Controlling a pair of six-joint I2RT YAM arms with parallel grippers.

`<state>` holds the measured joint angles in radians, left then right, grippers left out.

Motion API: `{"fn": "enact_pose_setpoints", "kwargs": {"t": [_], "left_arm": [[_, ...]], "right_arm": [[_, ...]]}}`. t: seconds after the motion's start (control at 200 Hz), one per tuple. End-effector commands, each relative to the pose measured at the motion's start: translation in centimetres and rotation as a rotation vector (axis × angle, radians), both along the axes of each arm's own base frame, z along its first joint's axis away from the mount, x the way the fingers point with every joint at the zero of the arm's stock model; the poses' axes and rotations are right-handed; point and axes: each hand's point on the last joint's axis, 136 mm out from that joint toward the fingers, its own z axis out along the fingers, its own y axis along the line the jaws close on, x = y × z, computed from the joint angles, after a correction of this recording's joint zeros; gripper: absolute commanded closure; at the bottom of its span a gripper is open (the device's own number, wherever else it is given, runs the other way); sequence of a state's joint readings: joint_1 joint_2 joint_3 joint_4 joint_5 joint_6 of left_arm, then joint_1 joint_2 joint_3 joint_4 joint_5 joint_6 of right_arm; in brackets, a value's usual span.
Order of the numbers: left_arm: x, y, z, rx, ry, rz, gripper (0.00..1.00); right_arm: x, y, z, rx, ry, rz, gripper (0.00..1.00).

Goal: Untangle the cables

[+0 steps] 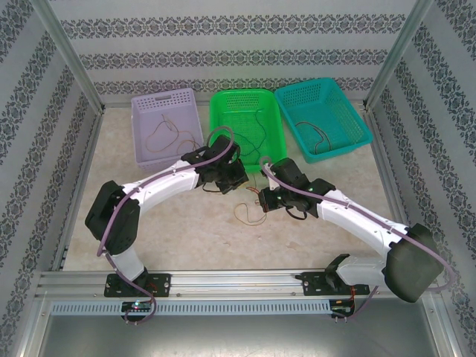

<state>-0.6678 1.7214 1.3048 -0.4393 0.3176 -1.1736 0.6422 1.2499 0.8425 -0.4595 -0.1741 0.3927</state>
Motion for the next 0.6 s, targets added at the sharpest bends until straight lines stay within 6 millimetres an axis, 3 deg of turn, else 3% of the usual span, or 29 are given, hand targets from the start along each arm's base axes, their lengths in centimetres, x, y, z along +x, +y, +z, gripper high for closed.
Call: {"fn": "enact_pose_setpoints", "kwargs": {"t": [0.0,0.115,0.275,0.42,0.595], "left_arm": [[0.1,2.1,4.0,0.08,-0.098,0.006,1.0],[0.0,5.0,7.8,0.161,-0.194,0.043,1.0],[0.3,9.3,11.5,0.207,-0.27,0.118,1.0],[1.0,12.7,14.7,0.197,-0.317,0.193,1.0],[1.5,17.1,20.2,0.198,-0.439,0.298,1.0]], "right_arm": [[0.6,-1.4,0.1,-0.006,0.015,-0.042,1.0],[1.6,-2.9,-0.1,0.051,0.064,-0.102,1.0],[2.3,-4.2,-0.7,0.09,0.137,-0.116,1.0],[2.7,-5.4,-1.8,0.045,0.198,-0.139,1.0],[3.0,-7.6,-3.5,-0.076,0.265,-0.222,1.0]]}}
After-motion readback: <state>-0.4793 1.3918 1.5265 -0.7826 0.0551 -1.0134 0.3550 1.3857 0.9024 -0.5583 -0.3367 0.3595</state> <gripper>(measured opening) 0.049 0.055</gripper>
